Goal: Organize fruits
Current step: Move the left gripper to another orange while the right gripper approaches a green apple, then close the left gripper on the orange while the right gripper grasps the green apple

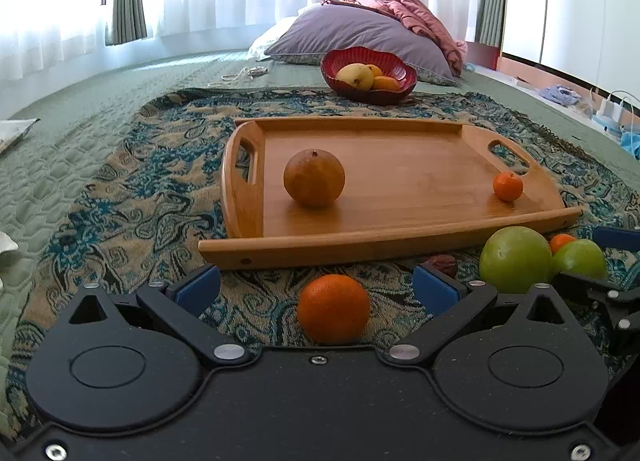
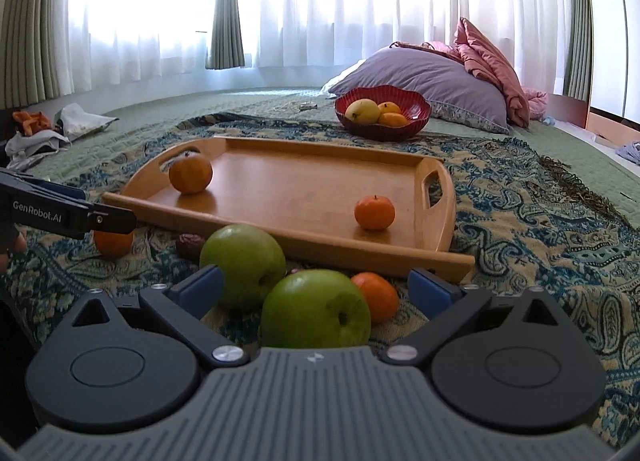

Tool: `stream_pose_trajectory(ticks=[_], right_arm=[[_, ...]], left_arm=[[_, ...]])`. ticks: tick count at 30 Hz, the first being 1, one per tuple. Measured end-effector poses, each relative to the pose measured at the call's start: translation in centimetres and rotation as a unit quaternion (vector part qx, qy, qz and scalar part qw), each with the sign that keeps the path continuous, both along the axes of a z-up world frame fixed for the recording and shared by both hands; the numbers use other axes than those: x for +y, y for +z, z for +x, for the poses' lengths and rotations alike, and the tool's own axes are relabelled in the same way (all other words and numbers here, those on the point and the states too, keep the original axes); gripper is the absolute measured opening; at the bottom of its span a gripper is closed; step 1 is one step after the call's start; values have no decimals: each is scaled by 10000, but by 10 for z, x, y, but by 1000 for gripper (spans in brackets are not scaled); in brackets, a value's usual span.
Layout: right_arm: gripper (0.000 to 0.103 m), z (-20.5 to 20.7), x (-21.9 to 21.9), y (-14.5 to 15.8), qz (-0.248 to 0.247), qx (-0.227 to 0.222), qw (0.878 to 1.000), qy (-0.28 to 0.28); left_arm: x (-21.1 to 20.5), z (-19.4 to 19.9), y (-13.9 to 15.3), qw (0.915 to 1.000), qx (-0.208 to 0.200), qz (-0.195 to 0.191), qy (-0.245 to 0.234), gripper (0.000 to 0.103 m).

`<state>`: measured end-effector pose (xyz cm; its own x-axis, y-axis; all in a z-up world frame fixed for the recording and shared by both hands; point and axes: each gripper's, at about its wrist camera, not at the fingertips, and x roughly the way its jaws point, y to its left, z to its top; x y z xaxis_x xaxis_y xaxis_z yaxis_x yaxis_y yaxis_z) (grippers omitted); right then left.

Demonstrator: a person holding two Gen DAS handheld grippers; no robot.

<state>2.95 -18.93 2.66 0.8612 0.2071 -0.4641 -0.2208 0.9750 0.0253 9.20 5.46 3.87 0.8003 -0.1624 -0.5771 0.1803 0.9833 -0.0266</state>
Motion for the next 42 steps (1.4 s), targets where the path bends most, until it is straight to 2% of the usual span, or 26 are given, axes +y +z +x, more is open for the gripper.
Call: stream_pose_trajectory(ticks=[7,11,15,20,34,42], right_arm=[[103,-1,5,-7,-89,83,9999,23],[103,-2,9,-8,-140,96,9998,108],[103,-3,12,-9,-221,79,9996,177],[101,-4,17,-11,-314,30,9993,192],[90,-8,23,-12,-504,-124,9985,152],[83,-14,14,-17,-437,7,9990,56]], left_arm=[[1,1,-3,10000,44,-35,-24,96],[2,4,-7,9997,181,-132,-54,83],[3,5,-12,9994,263,-208,-57,75],[4,5,-17,9992,320,-253,-38,59],[4,2,-18,9994,254,-239,-4,48],[3,1,-17,9994,255,-232,-23,45]])
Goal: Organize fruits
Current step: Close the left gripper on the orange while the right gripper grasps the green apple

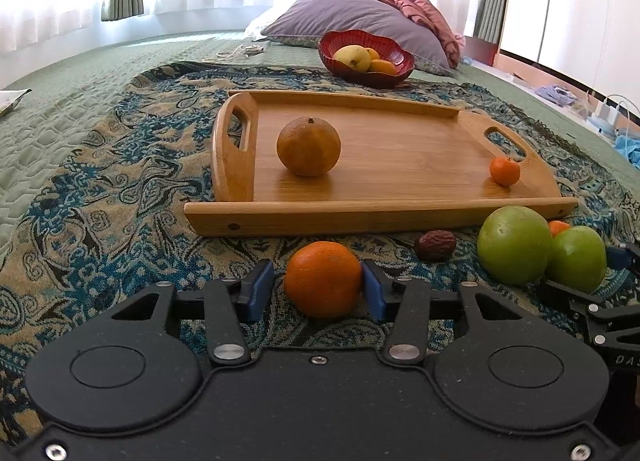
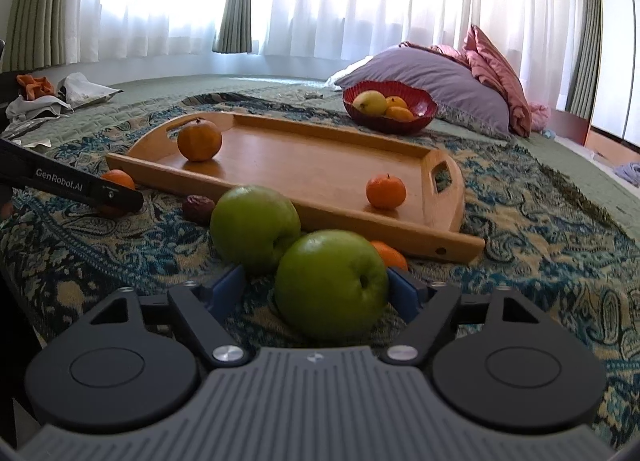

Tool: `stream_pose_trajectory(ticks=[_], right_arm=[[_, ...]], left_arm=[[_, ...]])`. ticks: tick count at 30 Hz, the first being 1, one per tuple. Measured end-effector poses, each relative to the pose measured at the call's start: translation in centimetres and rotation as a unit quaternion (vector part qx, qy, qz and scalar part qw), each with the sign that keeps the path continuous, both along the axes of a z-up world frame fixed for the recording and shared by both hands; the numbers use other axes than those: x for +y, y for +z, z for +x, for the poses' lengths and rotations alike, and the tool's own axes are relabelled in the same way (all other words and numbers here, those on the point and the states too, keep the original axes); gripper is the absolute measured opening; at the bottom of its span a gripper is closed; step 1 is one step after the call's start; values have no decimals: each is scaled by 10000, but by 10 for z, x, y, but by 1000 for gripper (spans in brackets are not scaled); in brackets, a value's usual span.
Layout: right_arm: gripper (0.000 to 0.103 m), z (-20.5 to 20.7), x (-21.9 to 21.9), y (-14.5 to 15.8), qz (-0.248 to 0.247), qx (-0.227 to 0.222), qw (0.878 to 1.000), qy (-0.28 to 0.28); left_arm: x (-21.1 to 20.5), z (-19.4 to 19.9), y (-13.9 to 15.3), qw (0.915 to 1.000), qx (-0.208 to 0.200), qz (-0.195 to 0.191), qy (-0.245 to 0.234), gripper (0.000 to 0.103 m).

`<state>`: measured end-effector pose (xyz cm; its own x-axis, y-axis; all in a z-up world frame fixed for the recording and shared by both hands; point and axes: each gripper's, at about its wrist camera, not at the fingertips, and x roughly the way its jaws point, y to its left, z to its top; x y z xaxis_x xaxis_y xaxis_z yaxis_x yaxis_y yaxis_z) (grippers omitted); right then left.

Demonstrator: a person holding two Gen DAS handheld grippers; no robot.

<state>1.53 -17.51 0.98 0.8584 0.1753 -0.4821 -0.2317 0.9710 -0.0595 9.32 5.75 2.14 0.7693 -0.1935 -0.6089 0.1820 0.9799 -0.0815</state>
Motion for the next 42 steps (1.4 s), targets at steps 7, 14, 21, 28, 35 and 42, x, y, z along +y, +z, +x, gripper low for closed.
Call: stream_pose_trajectory(ticks=[7,14,21,28,35,42], right_arm=[[78,-3,-9,-5,145,128,9998,-93],[72,-1,-10,-8,361,165,9990,-192],[61,1,-8,-11,442,59,9983,-377],[60,-1,-4,-8,355,7,9982,-477],[60,-8,-7,3,454,-142,9973,-563],[60,-9,-15,19,602,-389,9949,-711]], left_arm=[[-2,3,-3,10000,19,45,-17,47],[-6,5,-8,9999,30,147,-10,50],[-1,2,-5,9999,-78,72,-5,37],[0,-2,1,9997,-161,178,23,37],[-2,-10,15,9988,-431,243,-5,37],[-6,-8,31,9982,-573,148,-24,37]])
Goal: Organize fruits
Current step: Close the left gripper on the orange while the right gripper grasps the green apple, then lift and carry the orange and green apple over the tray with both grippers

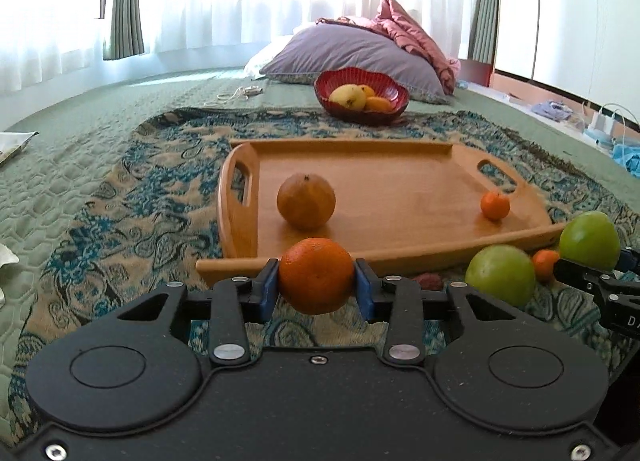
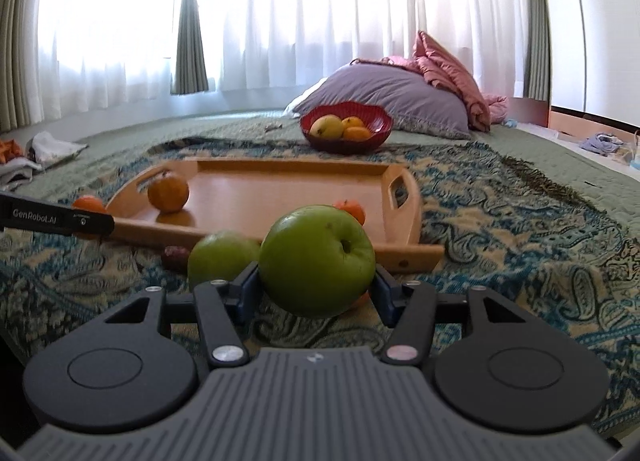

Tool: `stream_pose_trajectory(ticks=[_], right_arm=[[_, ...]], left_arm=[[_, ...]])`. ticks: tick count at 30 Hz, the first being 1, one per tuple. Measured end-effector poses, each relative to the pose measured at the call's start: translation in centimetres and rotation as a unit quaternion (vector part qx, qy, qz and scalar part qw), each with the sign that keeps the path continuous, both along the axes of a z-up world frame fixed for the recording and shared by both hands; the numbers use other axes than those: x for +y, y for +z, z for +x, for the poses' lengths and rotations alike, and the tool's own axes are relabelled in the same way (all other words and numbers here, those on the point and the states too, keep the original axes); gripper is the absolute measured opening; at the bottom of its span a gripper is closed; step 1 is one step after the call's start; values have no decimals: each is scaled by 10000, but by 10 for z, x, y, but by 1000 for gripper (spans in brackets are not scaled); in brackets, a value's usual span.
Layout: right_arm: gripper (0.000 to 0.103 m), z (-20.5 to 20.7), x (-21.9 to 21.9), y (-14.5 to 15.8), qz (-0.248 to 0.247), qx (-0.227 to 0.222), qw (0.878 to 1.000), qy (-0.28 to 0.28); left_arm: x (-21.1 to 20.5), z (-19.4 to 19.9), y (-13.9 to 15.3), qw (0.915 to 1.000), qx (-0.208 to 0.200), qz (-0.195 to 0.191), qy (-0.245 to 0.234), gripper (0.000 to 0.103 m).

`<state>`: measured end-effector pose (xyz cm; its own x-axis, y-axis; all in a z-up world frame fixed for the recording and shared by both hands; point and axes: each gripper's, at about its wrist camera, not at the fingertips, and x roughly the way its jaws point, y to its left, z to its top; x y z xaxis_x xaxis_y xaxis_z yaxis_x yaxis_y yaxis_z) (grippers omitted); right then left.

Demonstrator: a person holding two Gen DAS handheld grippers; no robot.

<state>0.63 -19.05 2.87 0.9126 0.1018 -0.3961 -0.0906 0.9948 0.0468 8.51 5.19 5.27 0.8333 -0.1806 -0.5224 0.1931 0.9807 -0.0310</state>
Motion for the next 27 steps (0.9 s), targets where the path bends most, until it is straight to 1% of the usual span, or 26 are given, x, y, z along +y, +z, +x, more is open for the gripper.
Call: stream_pose_trajectory(ticks=[6,14,22,27], right_arm=[[60,8,-9,12,139,-137,9997,-157],[60,31,-21,31,282,-256,9987,-338],[60,65,-34,44,440,-124,9979,-453],[60,93,-43,54,485,3,9977,-478]], left_arm=[[-3,10,14,9999,-96,-134,-6,37],[-5,35,32,9995,-191,-249,28,37],[0,68,48,9991,-256,-321,86,37],[5,98,56,9987,-127,-480,95,37]])
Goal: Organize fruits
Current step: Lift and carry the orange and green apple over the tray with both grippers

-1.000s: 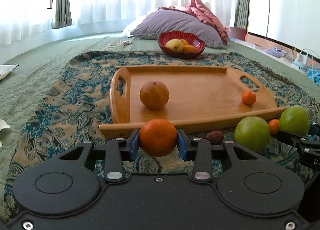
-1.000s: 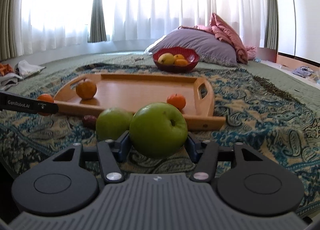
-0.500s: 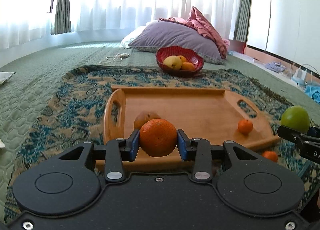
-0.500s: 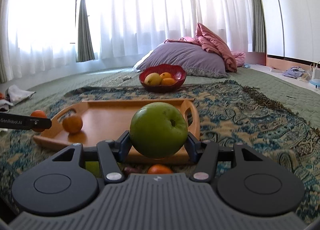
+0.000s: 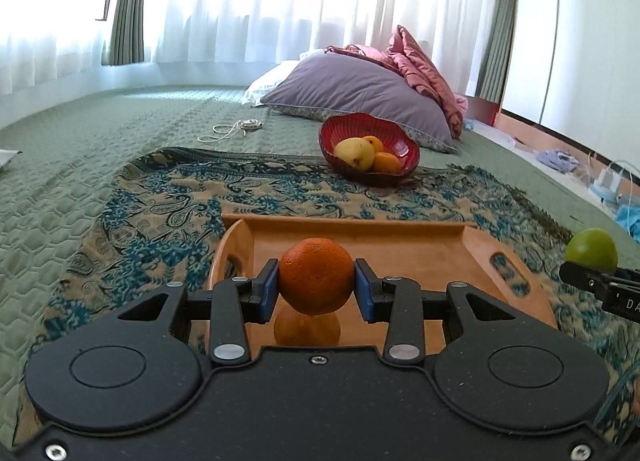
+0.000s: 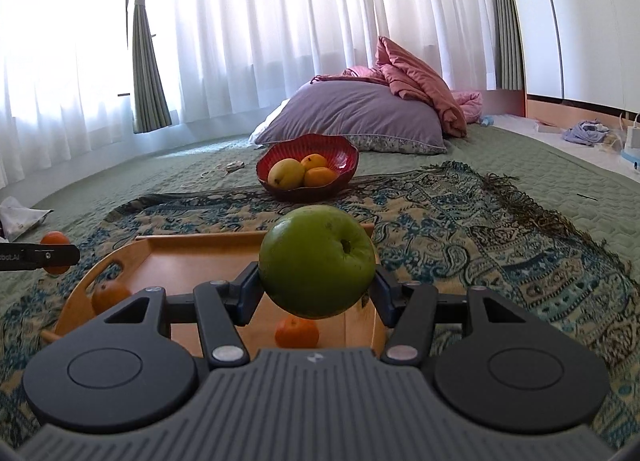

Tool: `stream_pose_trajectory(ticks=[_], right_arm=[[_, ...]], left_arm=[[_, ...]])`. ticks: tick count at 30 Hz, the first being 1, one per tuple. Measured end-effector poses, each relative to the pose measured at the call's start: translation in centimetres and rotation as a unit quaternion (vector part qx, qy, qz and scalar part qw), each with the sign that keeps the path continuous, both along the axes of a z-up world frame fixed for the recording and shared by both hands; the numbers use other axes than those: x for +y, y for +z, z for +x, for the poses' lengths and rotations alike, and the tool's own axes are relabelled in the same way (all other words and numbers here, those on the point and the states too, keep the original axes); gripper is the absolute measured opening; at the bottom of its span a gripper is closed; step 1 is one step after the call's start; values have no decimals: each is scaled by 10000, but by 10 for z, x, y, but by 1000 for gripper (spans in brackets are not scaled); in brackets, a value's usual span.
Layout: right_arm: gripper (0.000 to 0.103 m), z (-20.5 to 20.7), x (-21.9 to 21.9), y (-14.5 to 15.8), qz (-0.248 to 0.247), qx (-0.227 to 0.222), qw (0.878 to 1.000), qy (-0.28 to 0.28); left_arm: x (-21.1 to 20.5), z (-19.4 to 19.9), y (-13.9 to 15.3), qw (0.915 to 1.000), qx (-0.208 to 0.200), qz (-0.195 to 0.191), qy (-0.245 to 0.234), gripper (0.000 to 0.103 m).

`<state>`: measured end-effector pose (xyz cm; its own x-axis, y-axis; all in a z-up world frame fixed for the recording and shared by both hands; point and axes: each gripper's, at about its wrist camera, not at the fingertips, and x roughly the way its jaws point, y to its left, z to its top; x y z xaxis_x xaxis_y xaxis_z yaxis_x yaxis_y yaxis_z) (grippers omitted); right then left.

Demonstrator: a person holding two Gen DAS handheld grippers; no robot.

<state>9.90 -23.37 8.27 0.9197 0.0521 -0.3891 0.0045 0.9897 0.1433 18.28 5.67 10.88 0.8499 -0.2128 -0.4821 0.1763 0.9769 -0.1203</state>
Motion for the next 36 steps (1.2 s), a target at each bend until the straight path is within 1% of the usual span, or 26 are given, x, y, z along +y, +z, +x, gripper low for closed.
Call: stream_pose_trajectory(ticks=[4,7,14,19,22,36], right_arm=[[60,23,-2,6,-140,172,9998,24],[60,43,-4,7,-226,396,9989,101],[60,77,3,-6,-411,852,9952,269],[60,93,8,-23,-459,1113,9923,292],[60,101,8,-30,-374,1243,9912,245],[60,116,17,-45,-418,1516,9870,338]], left_arm=[[1,26,3,9999,117,4,-22,37],[2,45,1,9995,322,-45,-30,37],[-5,76,-18,9977,663,113,61,37],[-11,86,-33,9959,860,246,105,37],[-15,91,-41,9950,945,303,99,37],[-20,106,-56,9927,1117,412,170,37]])
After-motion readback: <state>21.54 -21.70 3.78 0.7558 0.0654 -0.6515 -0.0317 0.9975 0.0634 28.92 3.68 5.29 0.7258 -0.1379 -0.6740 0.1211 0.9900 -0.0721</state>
